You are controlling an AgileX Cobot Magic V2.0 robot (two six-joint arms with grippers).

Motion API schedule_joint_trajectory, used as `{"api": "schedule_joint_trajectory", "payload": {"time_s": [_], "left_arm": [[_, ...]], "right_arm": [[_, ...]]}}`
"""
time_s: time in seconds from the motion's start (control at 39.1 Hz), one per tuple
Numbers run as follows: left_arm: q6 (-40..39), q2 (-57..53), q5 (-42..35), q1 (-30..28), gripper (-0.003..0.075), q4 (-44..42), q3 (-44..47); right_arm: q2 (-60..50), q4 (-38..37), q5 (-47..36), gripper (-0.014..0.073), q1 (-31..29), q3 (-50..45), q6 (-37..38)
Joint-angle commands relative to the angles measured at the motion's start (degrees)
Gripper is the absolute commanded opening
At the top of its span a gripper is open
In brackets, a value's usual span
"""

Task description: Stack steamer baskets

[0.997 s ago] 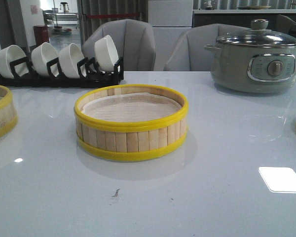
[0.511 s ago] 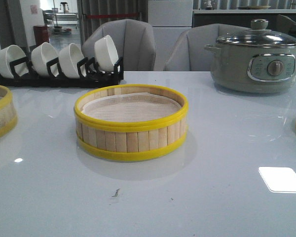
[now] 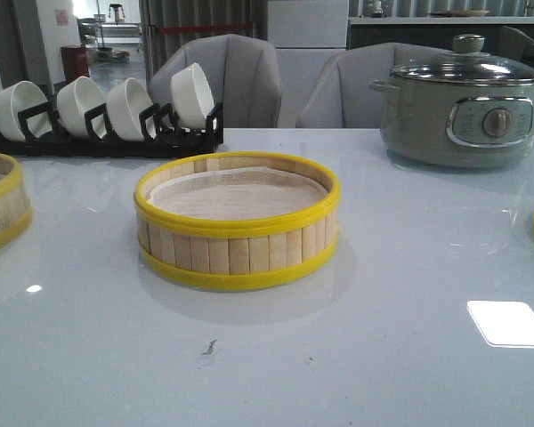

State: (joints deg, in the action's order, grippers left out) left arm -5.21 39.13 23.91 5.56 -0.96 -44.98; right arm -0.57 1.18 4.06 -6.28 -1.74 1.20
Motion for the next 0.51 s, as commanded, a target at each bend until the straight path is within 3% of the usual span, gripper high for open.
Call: {"api": "schedule_joint_trajectory", "payload": {"time_s": [0.0,0.08,0.2,0.49], "left_arm": [[1.45,9.70,8.65,0.32,0.0085,0.96,-14.62],[3.37,15.69,18.17,0.32,0.0085,2.79,-24.71],[5.21,22.73,28.05,0.32,0.0085,3.95,-33.78],[5.89,25.20,33.71,0.32,0.0085,3.75,-36.88]], "right_arm": [[-1.21,0.17,-4.89,0.0055,-0.09,0.83,-0.46],[-1.21,0.17,-4.89,0.0055,-0.09,0.83,-0.46],[-1.21,0.17,-4.89,0.0055,-0.09,0.83,-0.46],[-1.21,0.17,-4.89,0.0055,2.10,0.83,-0.46]]}}
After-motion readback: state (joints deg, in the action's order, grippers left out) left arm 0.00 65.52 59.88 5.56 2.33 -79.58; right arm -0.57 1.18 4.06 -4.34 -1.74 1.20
